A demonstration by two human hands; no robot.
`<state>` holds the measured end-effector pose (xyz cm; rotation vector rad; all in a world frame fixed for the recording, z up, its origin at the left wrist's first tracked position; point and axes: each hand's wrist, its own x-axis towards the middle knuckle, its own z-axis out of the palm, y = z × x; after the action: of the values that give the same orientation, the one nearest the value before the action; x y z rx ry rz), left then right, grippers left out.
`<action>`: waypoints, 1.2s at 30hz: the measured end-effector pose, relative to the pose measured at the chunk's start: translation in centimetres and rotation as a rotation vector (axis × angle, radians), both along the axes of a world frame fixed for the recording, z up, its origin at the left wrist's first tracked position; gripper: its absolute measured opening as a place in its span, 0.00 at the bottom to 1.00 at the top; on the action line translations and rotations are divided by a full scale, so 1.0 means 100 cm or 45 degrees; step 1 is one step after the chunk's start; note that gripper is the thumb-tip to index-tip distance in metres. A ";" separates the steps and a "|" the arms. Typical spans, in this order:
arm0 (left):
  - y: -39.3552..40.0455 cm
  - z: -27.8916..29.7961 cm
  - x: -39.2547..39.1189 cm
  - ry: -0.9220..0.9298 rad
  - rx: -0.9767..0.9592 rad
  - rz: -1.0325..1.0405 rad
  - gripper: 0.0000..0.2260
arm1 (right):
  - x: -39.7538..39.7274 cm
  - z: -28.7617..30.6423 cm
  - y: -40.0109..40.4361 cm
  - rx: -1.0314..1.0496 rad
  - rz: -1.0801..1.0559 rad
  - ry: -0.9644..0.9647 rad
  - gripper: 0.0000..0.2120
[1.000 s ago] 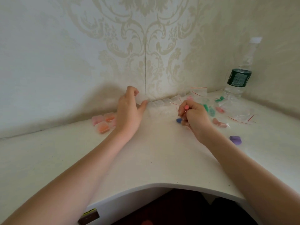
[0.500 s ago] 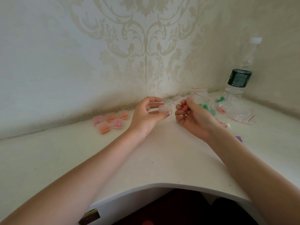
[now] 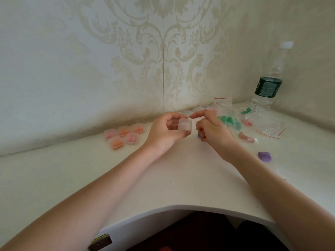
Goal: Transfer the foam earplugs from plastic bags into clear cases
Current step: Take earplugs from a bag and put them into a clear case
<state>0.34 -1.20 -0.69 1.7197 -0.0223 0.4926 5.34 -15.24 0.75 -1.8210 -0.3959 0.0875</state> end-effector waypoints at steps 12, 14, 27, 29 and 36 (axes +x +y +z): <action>-0.003 -0.002 -0.005 -0.330 0.843 0.219 0.16 | -0.006 -0.003 0.002 -0.283 0.068 -0.135 0.17; -0.004 0.001 -0.006 -0.242 0.623 0.133 0.18 | -0.004 -0.003 0.000 -0.250 0.059 -0.180 0.14; 0.007 0.007 -0.003 0.301 -0.588 -0.335 0.04 | -0.008 0.002 -0.005 -0.187 0.103 -0.545 0.14; 0.008 0.009 -0.003 0.306 -0.626 -0.354 0.09 | -0.007 0.002 -0.005 -0.161 0.097 -0.531 0.14; 0.010 0.013 -0.005 0.433 -0.930 -0.459 0.06 | -0.007 0.001 -0.008 -0.208 0.084 -0.595 0.13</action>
<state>-0.13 -0.23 0.60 1.0257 0.0825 -0.0733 4.65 -15.99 0.86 -1.9845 -0.7968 -0.2732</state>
